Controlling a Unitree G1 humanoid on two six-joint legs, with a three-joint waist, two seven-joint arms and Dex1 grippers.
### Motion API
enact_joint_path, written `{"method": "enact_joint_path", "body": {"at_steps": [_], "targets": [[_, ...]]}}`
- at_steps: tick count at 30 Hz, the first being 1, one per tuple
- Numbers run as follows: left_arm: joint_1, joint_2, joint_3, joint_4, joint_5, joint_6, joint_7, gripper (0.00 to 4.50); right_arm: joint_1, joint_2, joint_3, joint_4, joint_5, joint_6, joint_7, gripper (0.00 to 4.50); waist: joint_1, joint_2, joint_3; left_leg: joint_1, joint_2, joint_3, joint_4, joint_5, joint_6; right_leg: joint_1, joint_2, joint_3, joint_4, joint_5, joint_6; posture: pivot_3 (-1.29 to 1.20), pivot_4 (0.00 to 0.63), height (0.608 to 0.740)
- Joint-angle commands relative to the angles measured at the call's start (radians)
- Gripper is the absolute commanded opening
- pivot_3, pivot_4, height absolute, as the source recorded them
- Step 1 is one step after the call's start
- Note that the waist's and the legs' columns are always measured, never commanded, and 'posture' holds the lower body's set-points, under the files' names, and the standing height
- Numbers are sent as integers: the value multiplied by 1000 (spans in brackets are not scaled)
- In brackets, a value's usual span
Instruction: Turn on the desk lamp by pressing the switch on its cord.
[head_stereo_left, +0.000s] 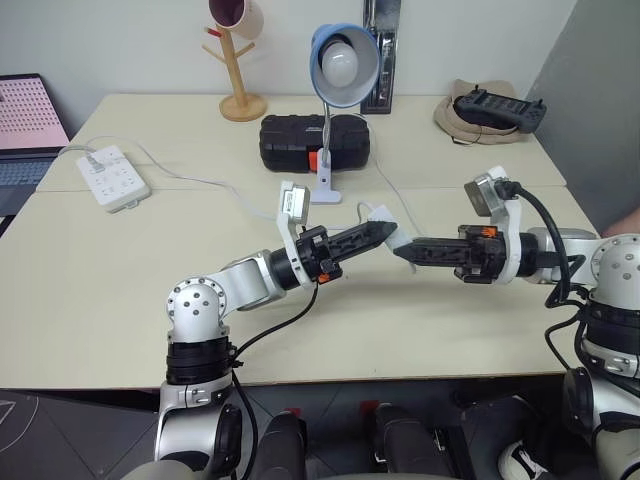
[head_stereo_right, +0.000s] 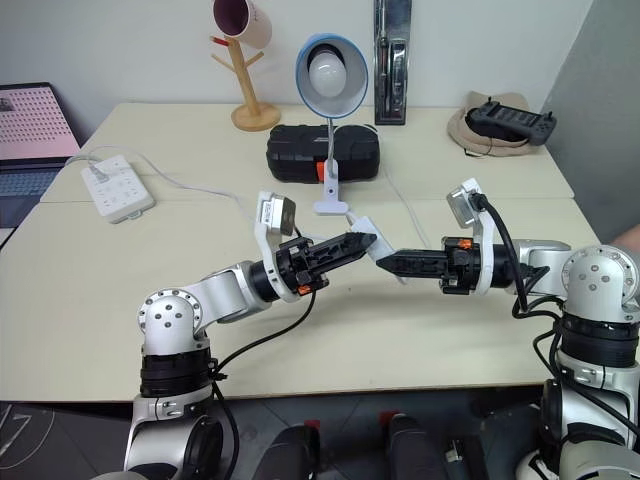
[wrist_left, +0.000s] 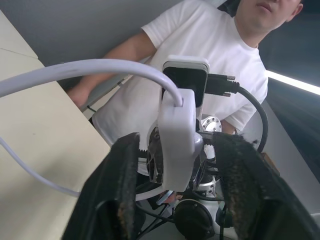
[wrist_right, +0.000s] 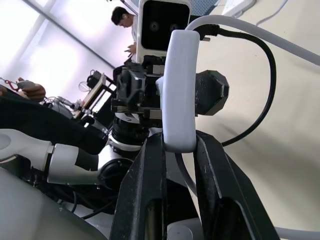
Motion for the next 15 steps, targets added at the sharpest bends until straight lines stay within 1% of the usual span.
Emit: {"method": "enact_joint_path", "body": {"at_steps": [1,3,4,5,7,15], "targets": [[-23,-1,-3,-4,-28,-14,-6,1372,-2,-12,-32,-20,48,-4,-8,397,0,0,0,0,0,0,0,0,0,0,0,0,0,0,0,0,150,740],[-24,-3,-4,-3,-29,-16,-7,946,1,-13,-33,-20,54,-3,-13,397,0,0,0,0,0,0,0,0,0,0,0,0,0,0,0,0,150,740],[-25,-5,-3,-1,-33,-17,-6,892,3,-15,-32,-19,55,-4,-13,397,0,0,0,0,0,0,0,0,0,0,0,0,-1,0,0,0,150,740],[-23,-7,-3,-2,-37,-18,-5,706,8,-17,-33,-22,60,-4,-16,397,0,0,0,0,0,0,0,0,0,0,0,0,-1,0,0,0,150,740],[-23,-12,4,8,-59,-20,10,569,14,-21,-30,-23,69,-5,-20,397,0,0,0,-1,0,0,-1,0,0,0,0,0,-2,0,0,0,150,740],[-5,-2,6,11,-126,-8,34,508,36,-42,-15,-34,86,-24,-19,397,0,0,0,-1,0,0,-1,0,0,0,0,0,-3,0,0,0,150,740]]}}
